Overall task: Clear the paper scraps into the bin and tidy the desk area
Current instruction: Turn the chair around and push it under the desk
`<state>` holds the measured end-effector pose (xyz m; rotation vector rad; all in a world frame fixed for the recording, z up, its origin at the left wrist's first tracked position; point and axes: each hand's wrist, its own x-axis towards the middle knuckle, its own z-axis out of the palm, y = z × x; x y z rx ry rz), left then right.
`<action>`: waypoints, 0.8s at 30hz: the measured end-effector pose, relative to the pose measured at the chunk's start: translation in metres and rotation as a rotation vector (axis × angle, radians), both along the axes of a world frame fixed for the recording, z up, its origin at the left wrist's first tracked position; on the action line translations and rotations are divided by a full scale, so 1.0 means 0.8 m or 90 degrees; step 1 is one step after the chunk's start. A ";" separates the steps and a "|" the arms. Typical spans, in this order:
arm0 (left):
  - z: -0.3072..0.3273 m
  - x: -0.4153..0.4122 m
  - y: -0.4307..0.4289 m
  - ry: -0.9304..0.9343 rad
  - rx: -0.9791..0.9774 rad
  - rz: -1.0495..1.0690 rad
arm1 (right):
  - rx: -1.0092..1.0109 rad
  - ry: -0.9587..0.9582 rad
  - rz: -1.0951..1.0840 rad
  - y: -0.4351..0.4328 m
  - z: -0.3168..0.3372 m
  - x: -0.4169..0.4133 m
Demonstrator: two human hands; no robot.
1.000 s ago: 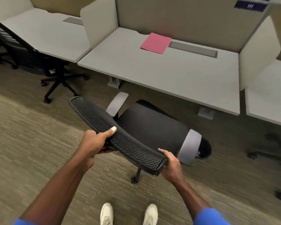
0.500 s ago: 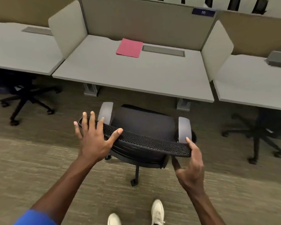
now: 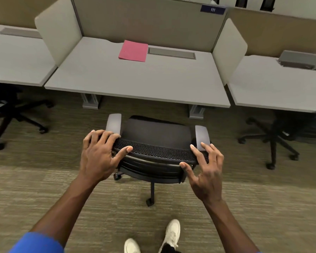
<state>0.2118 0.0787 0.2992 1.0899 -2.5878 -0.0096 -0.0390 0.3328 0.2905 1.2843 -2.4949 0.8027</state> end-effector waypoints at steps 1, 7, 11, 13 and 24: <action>-0.001 0.000 -0.004 0.005 0.001 -0.004 | -0.002 0.003 -0.001 -0.003 0.000 -0.003; -0.008 -0.003 -0.011 0.055 -0.012 -0.005 | -0.053 0.008 0.001 -0.021 -0.009 -0.015; -0.011 -0.009 -0.013 0.082 -0.016 0.010 | -0.070 0.006 0.010 -0.031 -0.009 -0.027; -0.011 -0.015 -0.013 0.088 -0.020 0.019 | -0.072 0.005 0.016 -0.033 -0.010 -0.035; -0.021 -0.062 -0.018 0.103 -0.036 0.046 | -0.074 -0.001 0.064 -0.053 -0.013 -0.106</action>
